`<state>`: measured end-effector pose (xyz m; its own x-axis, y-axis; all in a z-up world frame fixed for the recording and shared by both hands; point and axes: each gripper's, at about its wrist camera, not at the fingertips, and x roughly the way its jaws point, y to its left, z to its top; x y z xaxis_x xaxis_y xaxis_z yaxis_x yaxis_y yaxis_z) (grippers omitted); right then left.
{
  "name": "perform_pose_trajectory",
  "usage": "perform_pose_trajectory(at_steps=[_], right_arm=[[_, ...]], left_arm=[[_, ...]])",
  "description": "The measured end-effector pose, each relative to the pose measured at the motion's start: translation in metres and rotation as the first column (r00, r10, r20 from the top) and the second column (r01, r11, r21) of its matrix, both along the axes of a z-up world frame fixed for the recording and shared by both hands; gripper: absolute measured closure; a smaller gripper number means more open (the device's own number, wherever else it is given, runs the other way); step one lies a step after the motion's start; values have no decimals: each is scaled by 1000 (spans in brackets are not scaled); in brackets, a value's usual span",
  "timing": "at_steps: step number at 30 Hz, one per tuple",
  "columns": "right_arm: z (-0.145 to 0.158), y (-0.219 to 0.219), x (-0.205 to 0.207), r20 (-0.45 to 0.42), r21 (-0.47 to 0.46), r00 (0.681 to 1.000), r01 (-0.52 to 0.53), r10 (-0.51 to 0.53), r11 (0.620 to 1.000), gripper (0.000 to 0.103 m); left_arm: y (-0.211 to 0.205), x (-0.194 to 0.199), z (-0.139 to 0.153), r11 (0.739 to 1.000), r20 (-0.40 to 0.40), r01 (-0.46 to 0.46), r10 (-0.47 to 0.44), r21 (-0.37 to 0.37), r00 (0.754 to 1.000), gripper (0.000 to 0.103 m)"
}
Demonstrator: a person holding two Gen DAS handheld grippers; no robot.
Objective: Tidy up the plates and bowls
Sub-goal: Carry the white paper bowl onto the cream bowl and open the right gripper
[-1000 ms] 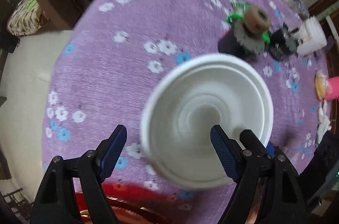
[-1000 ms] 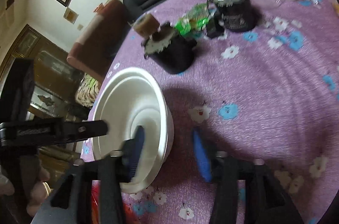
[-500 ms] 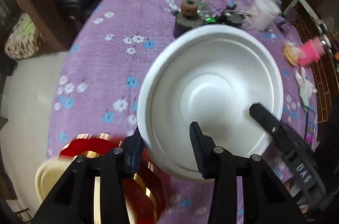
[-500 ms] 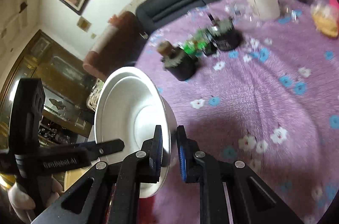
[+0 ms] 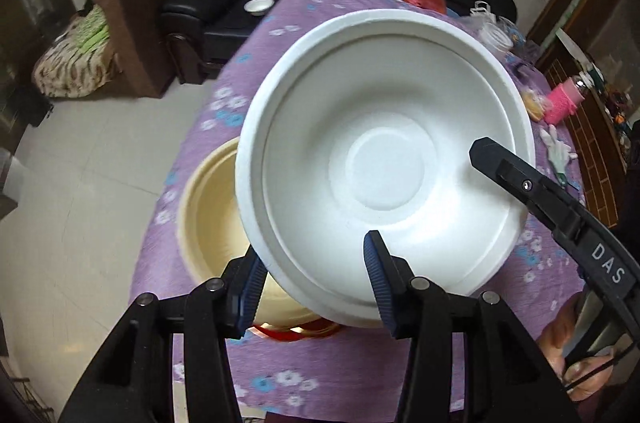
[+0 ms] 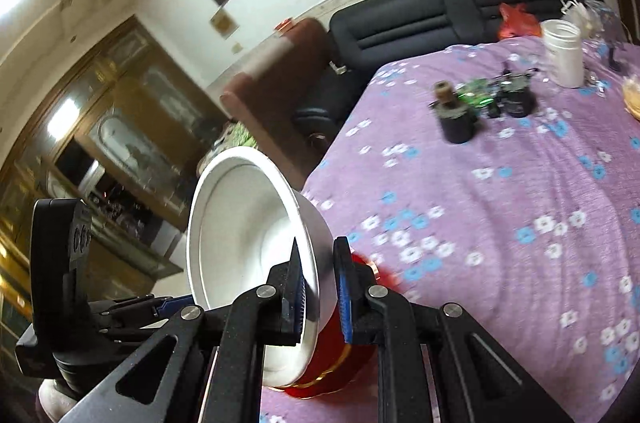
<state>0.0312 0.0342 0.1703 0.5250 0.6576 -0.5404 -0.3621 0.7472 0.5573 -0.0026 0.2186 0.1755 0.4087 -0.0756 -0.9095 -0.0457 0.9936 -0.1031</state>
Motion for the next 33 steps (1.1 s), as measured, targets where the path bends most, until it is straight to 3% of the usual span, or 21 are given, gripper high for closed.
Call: perform_pose_trajectory(at_steps=[7,11,13,16,17,19,22,25,28,33], right_arm=[[-27,53,3,-43,-106,998,-43,39,993,87],[-42,64,11,-69,-129,997,-47,39,991,85],[-43,66,11,-70,-137,997,-52,43,989,85],[-43,72,10,-65,-151,996,-72,62,986,84],[-43,74,9,-56,-161,996,-74,66,984,82],[-43,79,5,-32,-198,997,-81,76,977,65],[-43,85,0,-2,-228,996,-87,89,970,50],[-39,88,-7,65,-285,994,-70,92,956,34],[-37,88,-13,124,-321,989,-40,83,946,33],[-32,70,-22,157,-286,986,1,46,958,32]], left_arm=[[42,0,-41,995,-49,-66,62,-74,997,57],[47,1,-37,992,-16,-59,57,-111,998,56],[49,-4,-32,990,9,-42,44,-132,999,48],[48,-12,-26,991,50,-24,31,-135,998,44],[48,-15,-25,990,59,-20,28,-139,998,44],[51,-20,-24,988,70,-18,29,-153,997,42],[56,-32,-24,985,87,-20,36,-169,996,39],[59,-44,-21,991,124,-24,41,-131,991,36],[60,-53,-21,997,156,-35,46,-74,987,33],[56,-81,-17,996,255,-85,79,12,964,31]])
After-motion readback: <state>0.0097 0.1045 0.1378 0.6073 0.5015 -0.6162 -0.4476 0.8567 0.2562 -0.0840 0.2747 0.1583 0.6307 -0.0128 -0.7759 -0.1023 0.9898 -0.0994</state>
